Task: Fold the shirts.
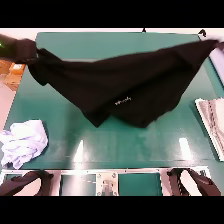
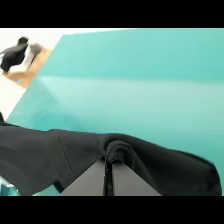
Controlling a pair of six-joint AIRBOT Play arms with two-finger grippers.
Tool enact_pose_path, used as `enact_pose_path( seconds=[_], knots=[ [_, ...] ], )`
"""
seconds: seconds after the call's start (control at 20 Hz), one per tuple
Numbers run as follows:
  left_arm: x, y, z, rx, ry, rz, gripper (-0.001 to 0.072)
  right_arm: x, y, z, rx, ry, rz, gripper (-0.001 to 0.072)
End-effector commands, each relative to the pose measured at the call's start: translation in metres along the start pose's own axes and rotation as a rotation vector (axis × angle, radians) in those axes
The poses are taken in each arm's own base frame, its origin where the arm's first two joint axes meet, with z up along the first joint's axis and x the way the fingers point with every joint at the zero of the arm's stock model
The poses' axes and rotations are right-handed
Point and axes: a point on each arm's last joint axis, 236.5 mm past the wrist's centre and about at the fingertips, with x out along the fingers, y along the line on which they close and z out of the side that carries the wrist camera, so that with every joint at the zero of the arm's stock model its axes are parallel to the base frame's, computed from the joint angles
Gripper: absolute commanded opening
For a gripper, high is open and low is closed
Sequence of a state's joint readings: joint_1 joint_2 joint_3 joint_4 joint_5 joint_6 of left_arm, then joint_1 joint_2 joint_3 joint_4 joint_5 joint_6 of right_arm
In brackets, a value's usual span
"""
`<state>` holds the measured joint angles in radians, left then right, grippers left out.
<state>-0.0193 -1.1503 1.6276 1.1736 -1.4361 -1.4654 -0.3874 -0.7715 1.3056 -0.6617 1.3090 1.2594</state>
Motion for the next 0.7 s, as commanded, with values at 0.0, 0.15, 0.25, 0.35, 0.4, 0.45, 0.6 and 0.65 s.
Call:
enact_pose_path(
  seconds=[0.0, 0.15, 0.25, 0.35, 0.4, 0.45, 0.6, 0.65],
  knots=[
    [0.060, 0.023, -0.038, -0.069, 0.163, -0.009, 0.0031, 0.049, -0.047, -0.046, 0.149, 0.046, -0.021, 0.0018],
    [0.135, 0.052, -0.079, -0.130, 0.280, -0.015, 0.0031, 0.108, -0.108, -0.092, 0.268, 0.096, -0.092, 0.0018],
    [0.180, 0.059, -0.094, -0.159, 0.310, -0.057, 0.0031, 0.150, -0.134, -0.117, 0.313, 0.168, -0.111, 0.0018],
    [0.218, 0.066, -0.098, -0.199, 0.311, -0.091, 0.0031, 0.191, -0.152, -0.143, 0.358, 0.246, -0.112, 0.0018],
    [0.235, 0.074, -0.098, -0.221, 0.296, -0.082, 0.0031, 0.206, -0.160, -0.156, 0.379, 0.287, -0.115, 0.0018],
    [0.248, 0.082, -0.097, -0.233, 0.281, -0.067, 0.0032, 0.220, -0.169, -0.169, 0.402, 0.327, -0.118, 0.0018],
    [0.249, 0.111, -0.090, -0.270, 0.260, -0.019, 0.0710, 0.238, -0.186, -0.200, 0.452, 0.406, -0.129, 0.0018],
    [0.239, 0.117, -0.085, -0.297, 0.269, -0.022, 0.0713, 0.238, -0.191, -0.204, 0.455, 0.417, -0.137, 0.0018]
  ],
)
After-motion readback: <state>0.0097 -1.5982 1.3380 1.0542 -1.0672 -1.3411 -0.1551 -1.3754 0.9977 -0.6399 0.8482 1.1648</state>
